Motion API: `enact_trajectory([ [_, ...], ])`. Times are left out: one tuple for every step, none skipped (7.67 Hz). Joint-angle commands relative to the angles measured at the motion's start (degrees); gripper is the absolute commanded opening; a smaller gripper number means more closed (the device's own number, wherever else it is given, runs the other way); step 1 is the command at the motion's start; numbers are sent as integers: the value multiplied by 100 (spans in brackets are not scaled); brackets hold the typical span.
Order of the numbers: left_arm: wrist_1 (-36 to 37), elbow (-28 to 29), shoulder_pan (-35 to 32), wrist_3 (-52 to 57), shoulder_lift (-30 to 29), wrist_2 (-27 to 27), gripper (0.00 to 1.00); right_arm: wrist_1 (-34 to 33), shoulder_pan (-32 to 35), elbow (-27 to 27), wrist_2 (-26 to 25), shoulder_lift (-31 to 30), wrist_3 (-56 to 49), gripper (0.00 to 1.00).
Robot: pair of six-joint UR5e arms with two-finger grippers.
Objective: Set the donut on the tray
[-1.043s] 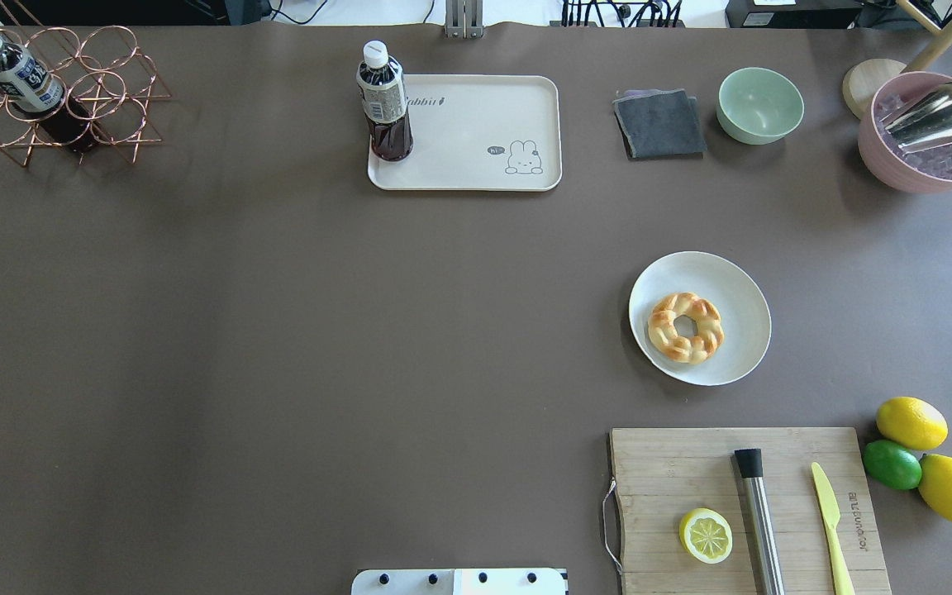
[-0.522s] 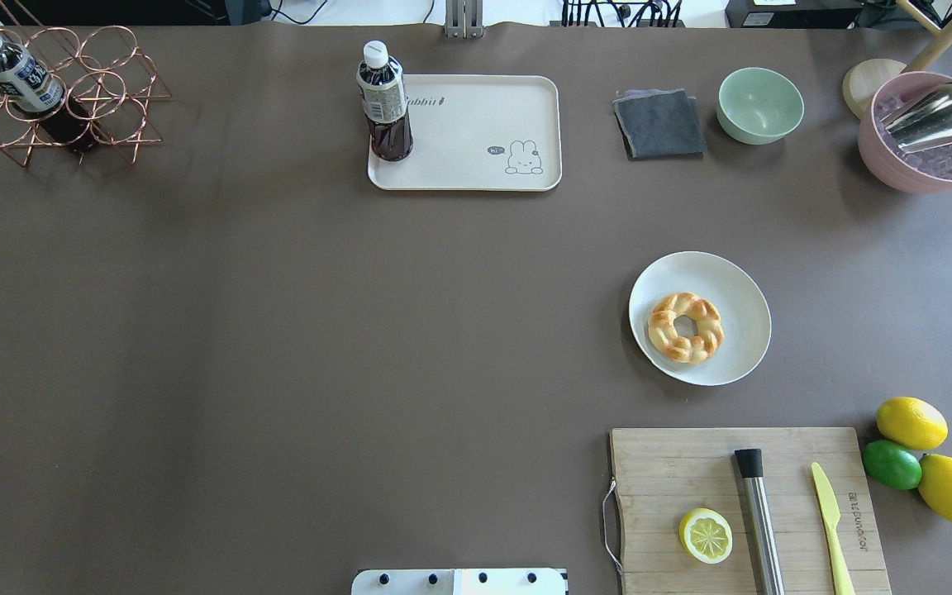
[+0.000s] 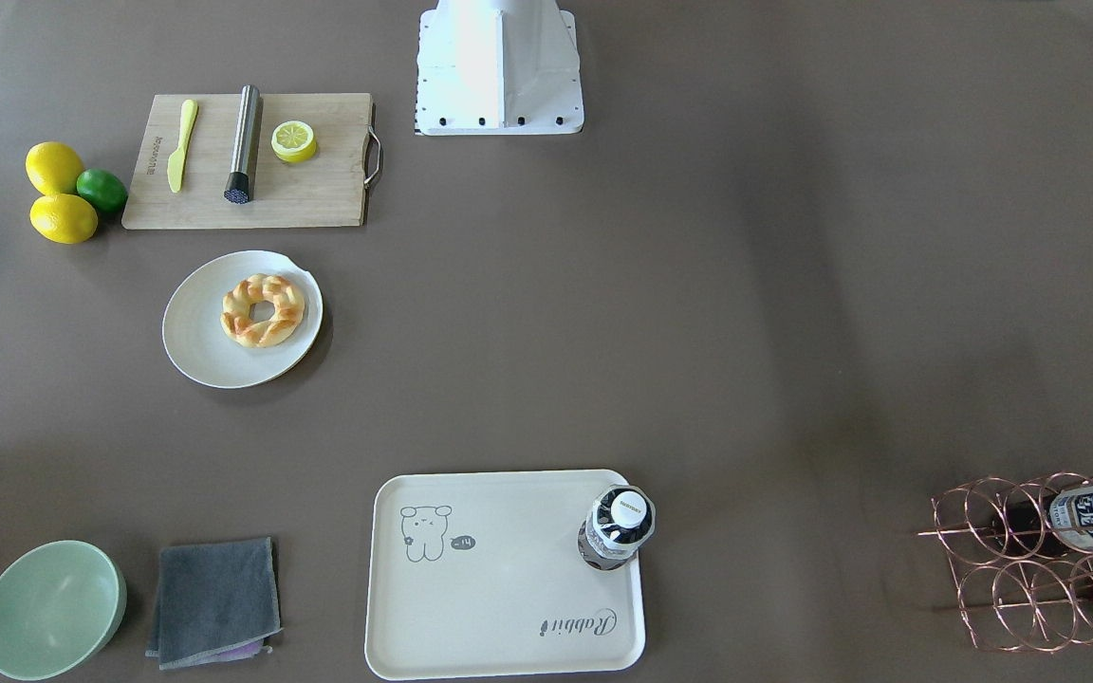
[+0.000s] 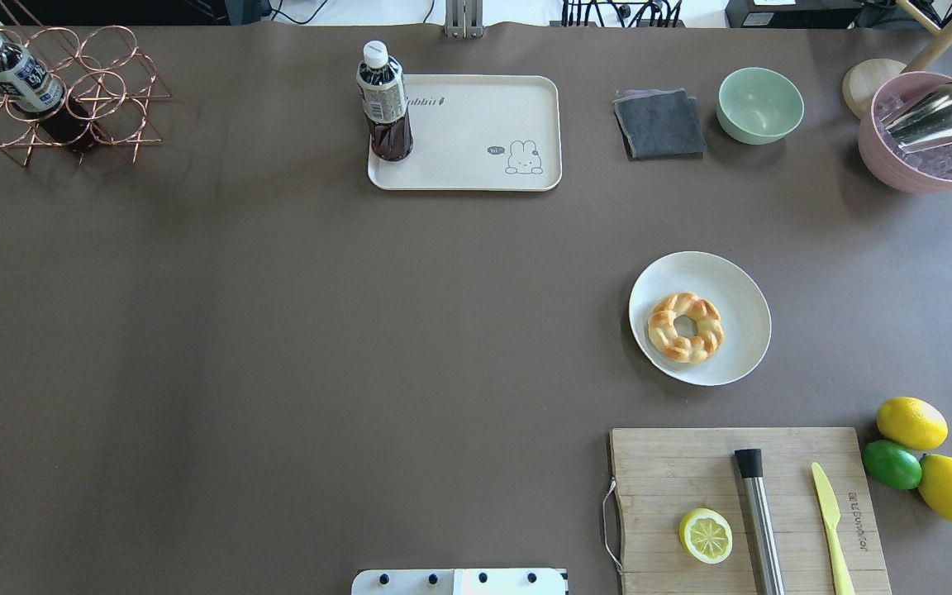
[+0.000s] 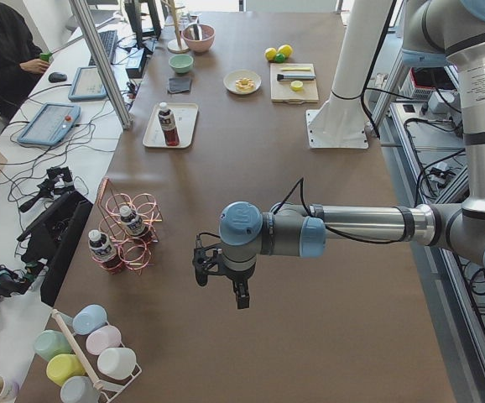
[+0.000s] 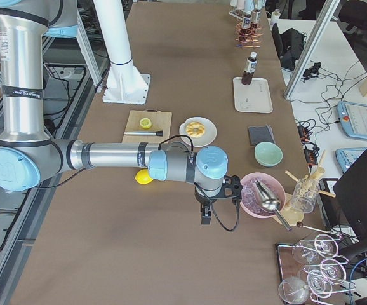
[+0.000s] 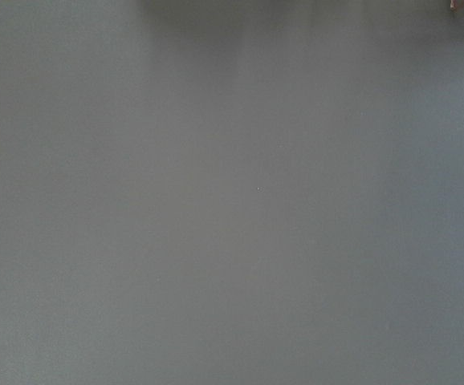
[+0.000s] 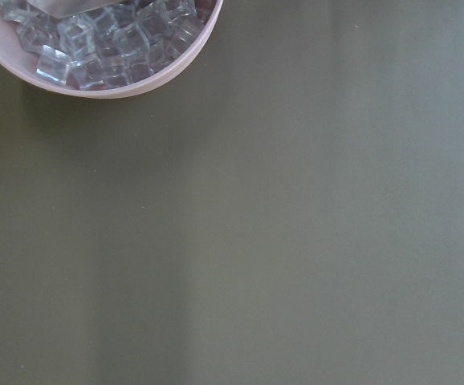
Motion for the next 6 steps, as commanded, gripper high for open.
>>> enact_trajectory([
  [-5, -5, 28, -5, 3, -1, 98, 4, -884, 648, -129, 60, 1315, 100],
  [-5, 4, 28, 4, 11, -1, 98, 178, -1254, 748, -173, 78, 1583, 100],
  [-13, 39, 37, 13, 11, -1, 98, 754, -1397, 688, -121, 26, 1769, 100],
  [-13, 39, 37, 4, 11, -1, 98, 1212, -1624, 661, -25, 8, 2389, 100],
  [-13, 48, 37, 13, 11, -1, 98, 1800, -1957, 635, -15, 8, 3178, 100],
  [-13, 83, 37, 13, 11, -1, 98, 2623, -2309, 425, -15, 26, 3743, 100],
])
